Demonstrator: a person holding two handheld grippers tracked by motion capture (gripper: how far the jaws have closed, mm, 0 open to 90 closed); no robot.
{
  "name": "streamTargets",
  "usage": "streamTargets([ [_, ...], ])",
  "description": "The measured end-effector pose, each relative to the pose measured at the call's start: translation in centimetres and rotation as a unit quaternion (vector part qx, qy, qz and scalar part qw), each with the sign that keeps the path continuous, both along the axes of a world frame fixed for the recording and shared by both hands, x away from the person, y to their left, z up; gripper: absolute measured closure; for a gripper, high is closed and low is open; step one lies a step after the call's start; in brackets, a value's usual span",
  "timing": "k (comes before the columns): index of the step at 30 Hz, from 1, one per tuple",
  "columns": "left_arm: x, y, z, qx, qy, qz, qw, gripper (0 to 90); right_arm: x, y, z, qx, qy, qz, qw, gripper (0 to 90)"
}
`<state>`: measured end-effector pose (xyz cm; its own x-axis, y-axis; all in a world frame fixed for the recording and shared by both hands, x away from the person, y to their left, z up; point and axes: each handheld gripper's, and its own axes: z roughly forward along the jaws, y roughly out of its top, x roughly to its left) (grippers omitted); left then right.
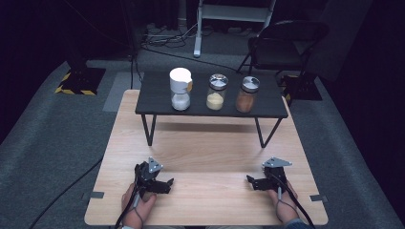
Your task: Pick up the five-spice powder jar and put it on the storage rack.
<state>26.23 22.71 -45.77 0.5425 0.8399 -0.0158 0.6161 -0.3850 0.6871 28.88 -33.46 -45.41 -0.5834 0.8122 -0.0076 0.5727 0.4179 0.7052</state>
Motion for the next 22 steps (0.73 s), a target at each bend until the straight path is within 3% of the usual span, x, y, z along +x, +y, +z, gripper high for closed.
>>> streamTargets([
  [22,0.00,0.01,-0.01,0.000,0.000,0.000,1.0000,0.3,-0.11,-0.12,-0.28,0.001,-0.004,0.002,1.0000,0.0],
])
